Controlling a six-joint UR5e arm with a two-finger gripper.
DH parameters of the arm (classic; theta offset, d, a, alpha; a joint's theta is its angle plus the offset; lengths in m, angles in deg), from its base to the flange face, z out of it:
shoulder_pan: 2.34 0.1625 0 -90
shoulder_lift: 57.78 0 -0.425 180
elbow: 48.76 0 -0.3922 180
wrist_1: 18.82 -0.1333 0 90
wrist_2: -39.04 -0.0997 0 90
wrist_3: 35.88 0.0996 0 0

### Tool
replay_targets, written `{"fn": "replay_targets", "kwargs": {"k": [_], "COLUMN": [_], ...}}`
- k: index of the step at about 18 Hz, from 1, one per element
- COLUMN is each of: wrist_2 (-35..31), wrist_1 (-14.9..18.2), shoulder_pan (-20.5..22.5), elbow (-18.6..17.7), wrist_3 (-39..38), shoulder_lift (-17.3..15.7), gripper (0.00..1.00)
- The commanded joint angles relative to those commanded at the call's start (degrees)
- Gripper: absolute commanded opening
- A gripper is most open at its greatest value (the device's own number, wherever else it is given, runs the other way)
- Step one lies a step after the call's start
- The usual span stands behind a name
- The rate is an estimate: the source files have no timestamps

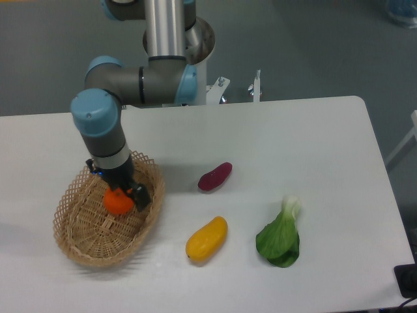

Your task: Place the orange in the basket

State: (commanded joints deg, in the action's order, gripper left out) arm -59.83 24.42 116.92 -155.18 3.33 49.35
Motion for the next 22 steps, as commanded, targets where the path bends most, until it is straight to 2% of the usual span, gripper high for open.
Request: {"fn": "replay_targets", "kwargs": {"k": [2, 4, 7, 10, 12, 16, 18, 22], "wrist_2": [-1.2, -1.3, -0.3, 0.5, 1.0, 4.1, 4.9, 7.5], "wrist_1": [-0.1, -0.1, 0.7, 0.8, 1.0, 3.5, 5.8, 6.2], "shoulder_pan": [1.1, 4.6, 11.0, 14.8, 18.3, 25.4, 27.9, 31.8], "elbow": [0.7, 1.8, 5.7, 7.3, 7.1, 6.8, 7.0, 7.4], "wrist_3": [-0.7, -0.1, 0.0, 1.7, 5.7, 15.4, 20.4, 25.5], "shoulder_lift": [0.1, 0.2, -0.3, 1.8, 1.9, 2.2, 1.8, 1.6], "gripper": [1.0, 1.0, 1.0, 1.0, 1.0, 1.0, 1.0, 1.0]}}
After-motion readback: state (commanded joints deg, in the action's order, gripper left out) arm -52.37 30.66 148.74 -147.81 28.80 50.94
